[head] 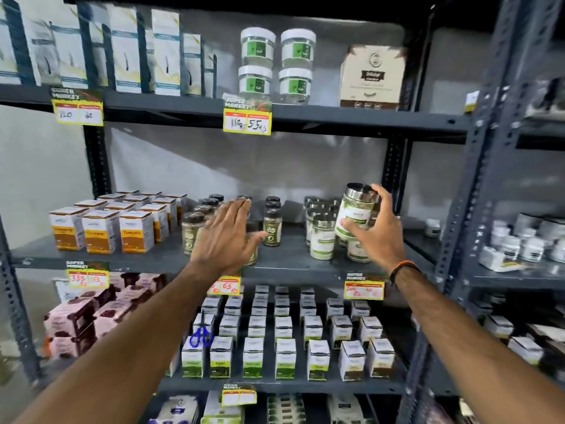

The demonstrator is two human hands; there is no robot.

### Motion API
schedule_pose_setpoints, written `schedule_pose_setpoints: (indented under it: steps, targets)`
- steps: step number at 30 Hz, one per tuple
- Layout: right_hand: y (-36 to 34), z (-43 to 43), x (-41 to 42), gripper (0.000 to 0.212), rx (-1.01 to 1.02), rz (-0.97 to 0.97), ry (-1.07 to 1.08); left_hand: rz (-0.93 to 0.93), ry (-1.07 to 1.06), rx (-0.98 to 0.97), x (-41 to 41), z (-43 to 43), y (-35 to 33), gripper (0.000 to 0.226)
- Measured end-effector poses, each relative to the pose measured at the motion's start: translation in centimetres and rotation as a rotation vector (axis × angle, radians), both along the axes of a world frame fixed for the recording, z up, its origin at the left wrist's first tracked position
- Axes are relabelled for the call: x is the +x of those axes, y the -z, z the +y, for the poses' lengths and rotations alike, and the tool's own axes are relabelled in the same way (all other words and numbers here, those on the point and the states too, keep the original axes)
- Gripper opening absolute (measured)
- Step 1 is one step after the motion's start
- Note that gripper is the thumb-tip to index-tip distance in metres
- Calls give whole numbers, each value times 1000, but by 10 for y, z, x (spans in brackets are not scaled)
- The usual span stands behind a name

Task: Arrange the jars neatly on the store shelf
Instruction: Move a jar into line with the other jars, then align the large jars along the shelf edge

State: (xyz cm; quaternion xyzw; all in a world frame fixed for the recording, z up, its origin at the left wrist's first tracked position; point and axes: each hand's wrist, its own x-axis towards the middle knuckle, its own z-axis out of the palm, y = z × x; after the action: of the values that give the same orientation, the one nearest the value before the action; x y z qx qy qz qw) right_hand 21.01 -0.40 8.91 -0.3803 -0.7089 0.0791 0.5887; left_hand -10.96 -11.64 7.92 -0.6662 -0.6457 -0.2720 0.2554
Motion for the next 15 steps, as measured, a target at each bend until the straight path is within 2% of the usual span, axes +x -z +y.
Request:
schedule_pose_setpoints:
  steps: [7,15]
  targets:
    - [7,19,95,92,-45,4,102,29,136,-99,87,53,11,91]
    - [48,63,140,90,-152,-99,110,-28,74,-352,102,111,70,88]
